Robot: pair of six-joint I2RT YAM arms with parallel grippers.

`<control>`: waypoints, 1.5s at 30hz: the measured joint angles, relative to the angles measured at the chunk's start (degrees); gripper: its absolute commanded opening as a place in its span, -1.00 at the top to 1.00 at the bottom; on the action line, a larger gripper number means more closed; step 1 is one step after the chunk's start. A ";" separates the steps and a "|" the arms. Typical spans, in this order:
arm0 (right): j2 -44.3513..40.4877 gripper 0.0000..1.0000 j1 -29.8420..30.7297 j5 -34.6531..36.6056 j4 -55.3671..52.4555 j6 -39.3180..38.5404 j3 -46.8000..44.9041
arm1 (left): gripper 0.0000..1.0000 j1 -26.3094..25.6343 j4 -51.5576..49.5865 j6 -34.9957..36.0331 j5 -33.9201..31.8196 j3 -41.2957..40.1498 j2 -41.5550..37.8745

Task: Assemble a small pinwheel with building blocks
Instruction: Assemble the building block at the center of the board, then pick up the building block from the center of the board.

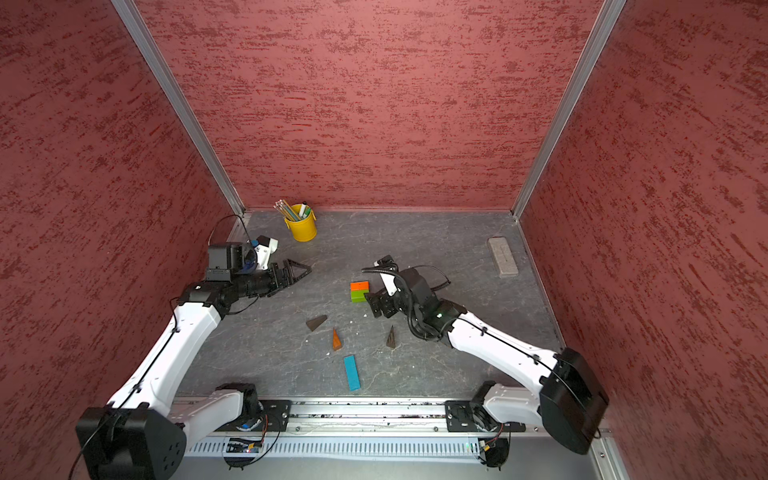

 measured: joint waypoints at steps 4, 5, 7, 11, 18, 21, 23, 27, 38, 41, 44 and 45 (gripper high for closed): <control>1.36 -0.98 0.00 0.04 1.14 -0.70 -1.84 | -0.89 -7.80 -5.38 10.95 -9.33 3.85 -3.67; 2.60 -0.98 0.00 0.04 1.27 -0.79 -1.70 | -0.89 -9.73 -6.32 13.90 -11.21 3.85 -4.63; 5.18 -0.98 0.00 0.15 1.44 -0.92 -1.33 | -0.86 -13.60 -8.33 20.13 -14.62 2.84 -6.60; 5.38 -0.98 0.00 0.20 1.40 -1.22 -2.32 | -0.83 -19.63 -11.63 30.34 -21.31 -1.16 -8.07; -3.06 -0.98 0.35 0.26 2.25 -1.33 -4.85 | -0.57 -26.40 -15.89 44.19 -29.27 -9.33 -6.86; -7.78 -0.97 0.39 -4.72 2.82 -0.59 -7.76 | -0.44 -26.40 -15.37 47.41 -30.53 -11.47 -6.78; -9.14 -0.94 0.42 -7.32 2.82 -0.13 -8.52 | -0.39 -26.32 -15.26 48.89 -30.84 -12.00 -6.19; -9.40 -0.80 0.96 -10.38 2.89 0.90 -8.61 | -0.28 -25.73 -13.88 50.12 -30.88 -11.80 -2.56; -8.02 -0.79 4.92 -13.03 0.96 0.87 -8.74 | -0.09 -25.53 -8.61 48.00 -34.42 -11.67 9.92; -9.22 -0.81 5.27 -13.49 1.20 0.87 -9.66 | -0.07 -25.53 -7.87 47.47 -35.52 -11.65 12.09; -9.55 -0.83 5.29 -13.60 1.03 0.85 -9.92 | -0.07 -25.46 -6.97 47.21 -36.54 -11.65 13.49; -9.55 -0.84 5.29 -13.60 1.01 0.87 -9.92 | -0.07 -25.38 -6.60 47.19 -36.89 -11.65 13.79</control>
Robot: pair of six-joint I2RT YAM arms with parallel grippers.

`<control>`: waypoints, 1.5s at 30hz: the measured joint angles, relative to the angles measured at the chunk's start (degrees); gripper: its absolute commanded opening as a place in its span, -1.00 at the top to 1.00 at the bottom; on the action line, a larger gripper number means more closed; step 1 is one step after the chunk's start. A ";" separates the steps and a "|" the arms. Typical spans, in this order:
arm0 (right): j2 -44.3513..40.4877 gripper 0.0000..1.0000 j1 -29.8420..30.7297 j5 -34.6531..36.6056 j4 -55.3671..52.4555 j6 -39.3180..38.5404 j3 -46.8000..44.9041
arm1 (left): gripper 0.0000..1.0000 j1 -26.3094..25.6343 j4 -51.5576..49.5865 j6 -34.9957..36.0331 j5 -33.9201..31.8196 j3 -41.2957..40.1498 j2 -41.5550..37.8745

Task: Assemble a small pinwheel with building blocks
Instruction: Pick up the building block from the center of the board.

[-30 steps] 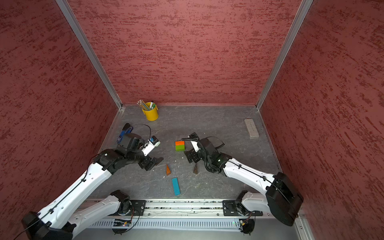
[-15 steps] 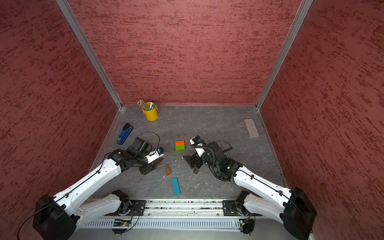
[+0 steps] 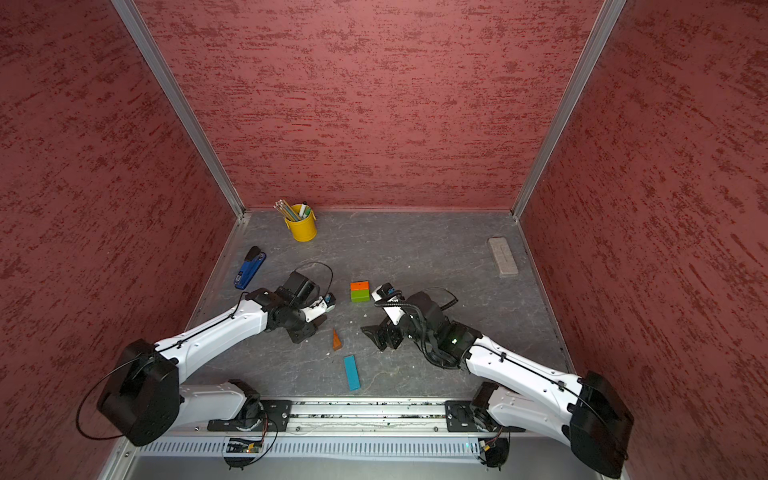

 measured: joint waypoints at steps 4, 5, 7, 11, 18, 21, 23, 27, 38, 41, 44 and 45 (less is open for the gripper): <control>-0.04 -0.85 0.00 0.00 0.00 -0.02 0.00 | -0.08 0.42 1.75 0.04 -1.03 0.00 0.98; -0.04 -0.84 0.00 0.00 0.00 -0.02 0.00 | -0.07 0.50 2.16 0.04 -1.16 0.00 1.09; -0.09 -0.85 0.02 0.00 0.00 -0.02 0.00 | -0.05 0.87 2.75 0.28 -1.20 0.02 1.53; -0.24 -0.85 0.04 0.00 0.04 -0.02 -0.15 | 0.00 1.51 3.54 1.03 -0.83 0.04 2.64; -0.33 -0.86 0.04 0.02 -0.04 -0.02 -0.33 | 0.00 2.01 4.39 4.61 2.32 0.13 2.29; -0.33 -0.86 0.04 0.00 -0.07 -0.09 -0.33 | -0.01 2.12 4.48 7.39 2.82 0.13 1.97; -0.33 -0.86 0.04 0.00 -0.09 -0.24 -0.33 | -0.03 2.43 4.52 10.25 3.06 0.11 1.73; -0.31 -0.87 0.04 0.00 -0.24 -0.63 -0.33 | -0.04 3.39 5.11 14.95 4.24 0.11 1.33; -0.28 -0.88 0.04 0.02 -1.25 -1.09 -0.33 | -0.07 4.13 4.74 22.60 8.39 0.11 1.99; -0.24 -0.88 0.04 0.02 -1.31 -1.11 -0.33 | -0.07 4.13 4.74 23.52 8.20 0.11 2.99; 0.04 -0.88 0.04 0.02 -1.33 -1.11 -0.31 | -0.06 4.22 4.85 23.85 7.52 0.11 4.13; 0.09 -0.88 0.04 0.02 -1.33 -1.14 -0.31 | -0.06 4.26 4.85 23.98 7.15 0.11 4.55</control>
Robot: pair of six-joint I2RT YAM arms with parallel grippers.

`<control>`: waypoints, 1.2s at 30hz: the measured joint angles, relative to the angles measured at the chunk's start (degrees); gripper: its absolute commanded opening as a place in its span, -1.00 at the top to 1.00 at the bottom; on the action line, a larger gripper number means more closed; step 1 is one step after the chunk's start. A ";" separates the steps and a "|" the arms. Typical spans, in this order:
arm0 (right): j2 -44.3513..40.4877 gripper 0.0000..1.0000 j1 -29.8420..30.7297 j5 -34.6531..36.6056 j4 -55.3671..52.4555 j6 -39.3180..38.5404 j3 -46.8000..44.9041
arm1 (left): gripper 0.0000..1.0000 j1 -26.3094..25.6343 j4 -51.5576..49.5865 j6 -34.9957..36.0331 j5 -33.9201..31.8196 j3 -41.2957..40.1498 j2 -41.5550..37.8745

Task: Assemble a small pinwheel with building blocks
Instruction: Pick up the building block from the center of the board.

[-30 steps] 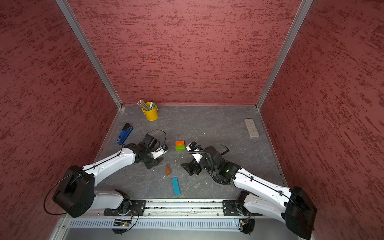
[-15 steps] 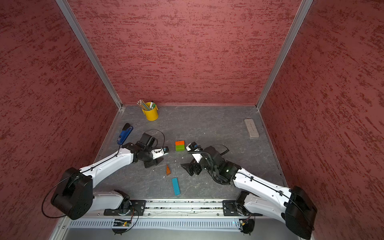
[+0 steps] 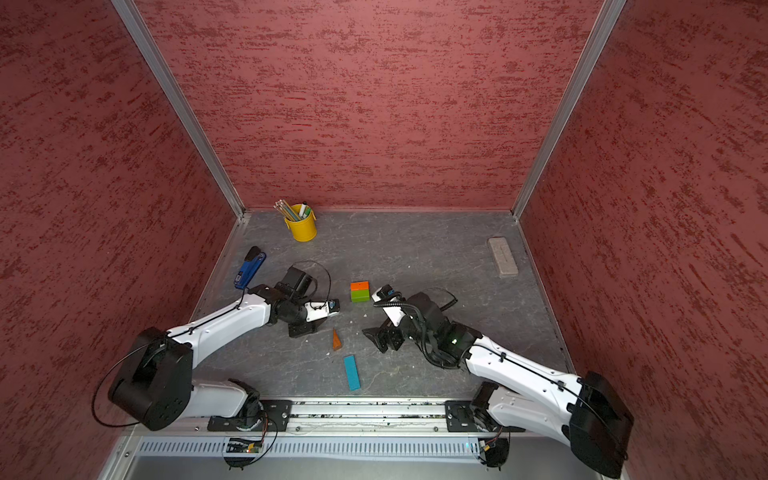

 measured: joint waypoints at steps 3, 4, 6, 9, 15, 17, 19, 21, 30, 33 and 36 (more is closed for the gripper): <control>0.02 -0.88 0.00 0.00 -0.07 0.00 0.00 | -0.06 0.20 0.07 0.42 -1.03 0.00 0.61; 0.02 -0.88 0.00 -0.02 -0.09 0.00 0.00 | -0.06 0.33 0.04 0.57 -1.22 0.00 0.66; 0.02 -0.88 0.00 0.00 -0.22 -0.04 0.00 | -0.05 0.55 0.09 0.72 -1.57 0.00 0.68; 0.02 -0.88 0.00 0.00 -0.66 -0.20 0.00 | -0.03 0.70 0.46 0.74 -1.97 0.00 1.09; 0.02 -0.88 0.00 0.00 -1.31 -0.20 0.00 | 0.02 0.72 0.74 0.72 -2.38 0.00 2.82; 0.00 -0.88 0.00 0.00 -1.53 -0.20 0.00 | 0.05 0.74 0.83 0.70 -2.38 0.00 2.93; 0.00 -0.88 0.00 0.00 -1.79 -0.20 0.02 | 0.07 0.72 0.90 0.70 -2.40 0.00 2.93; -0.02 -0.88 0.00 0.00 -2.23 -0.20 0.00 | 0.10 0.72 0.90 0.66 -2.40 0.02 3.19; -0.20 -0.88 0.00 0.00 -2.75 -0.17 0.00 | 0.17 0.68 0.85 0.52 -2.71 0.28 4.74; -0.44 -0.88 0.00 0.00 -2.75 -0.17 0.00 | 0.19 0.68 0.85 0.50 -2.84 0.63 4.79; -0.44 -0.88 0.00 0.00 -2.78 -0.17 0.00 | 0.23 0.68 0.79 0.44 -2.99 1.20 5.05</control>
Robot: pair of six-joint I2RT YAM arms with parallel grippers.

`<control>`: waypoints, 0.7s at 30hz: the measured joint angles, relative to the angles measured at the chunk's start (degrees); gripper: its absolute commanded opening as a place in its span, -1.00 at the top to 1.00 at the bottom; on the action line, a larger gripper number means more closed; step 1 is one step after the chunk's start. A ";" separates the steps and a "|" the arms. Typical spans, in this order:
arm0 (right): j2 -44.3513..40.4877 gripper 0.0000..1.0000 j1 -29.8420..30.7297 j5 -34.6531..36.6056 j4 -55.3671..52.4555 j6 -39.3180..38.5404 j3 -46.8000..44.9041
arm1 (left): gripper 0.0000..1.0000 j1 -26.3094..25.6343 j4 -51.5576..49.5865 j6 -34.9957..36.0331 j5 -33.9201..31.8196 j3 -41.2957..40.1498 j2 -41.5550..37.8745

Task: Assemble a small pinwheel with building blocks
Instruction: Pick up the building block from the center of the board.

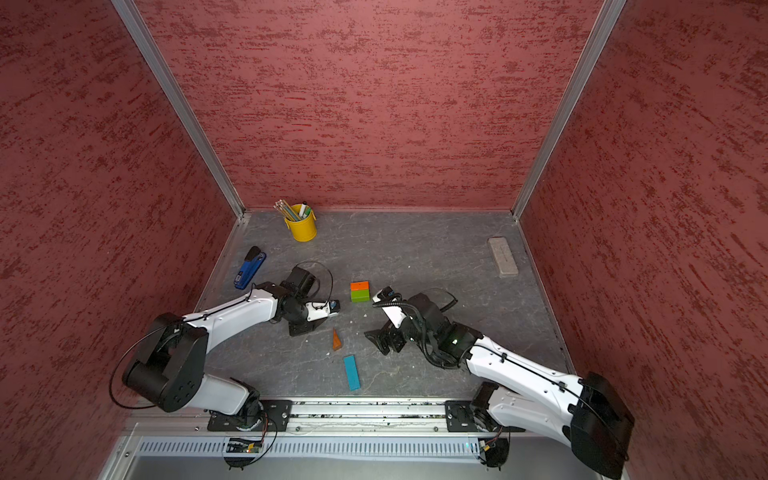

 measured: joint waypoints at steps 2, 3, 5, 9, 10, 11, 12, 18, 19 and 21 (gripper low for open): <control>-0.04 -0.88 0.00 0.00 0.00 0.00 0.00 | 0.24 0.00 0.02 -0.20 0.00 0.44 0.37; -0.07 -0.88 0.00 0.00 0.00 0.00 0.00 | 0.25 0.00 0.02 -0.35 0.00 0.59 0.57; -0.09 -0.88 0.00 0.02 -0.02 0.00 0.00 | 0.29 0.00 -0.02 -0.50 -0.04 0.68 0.76; -0.22 -0.88 0.00 0.00 -0.07 0.00 0.00 | 0.33 0.00 -0.44 -0.79 0.00 1.16 1.29; -0.28 -0.88 0.00 0.00 -0.11 0.00 0.00 | 0.34 0.00 -0.48 -0.81 0.02 1.25 1.40; -0.39 -0.88 0.00 0.02 -0.20 0.00 0.00 | 0.37 0.00 -0.55 -0.83 0.02 1.27 1.42; -0.48 -0.88 0.00 0.02 -0.20 0.00 0.00 | 0.39 0.00 -0.63 -0.85 0.15 1.29 1.42; -1.33 -0.88 0.00 0.04 -0.37 0.00 0.00 | 0.41 0.52 -2.16 -0.92 1.70 2.51 1.42; -1.62 -0.88 0.00 0.07 -0.50 -0.04 0.00 | 0.42 0.94 -2.62 -0.87 1.99 3.10 1.46; -2.19 -0.89 0.00 0.28 -0.87 -0.39 0.00 | 0.43 2.01 -3.61 -0.66 2.60 4.68 1.68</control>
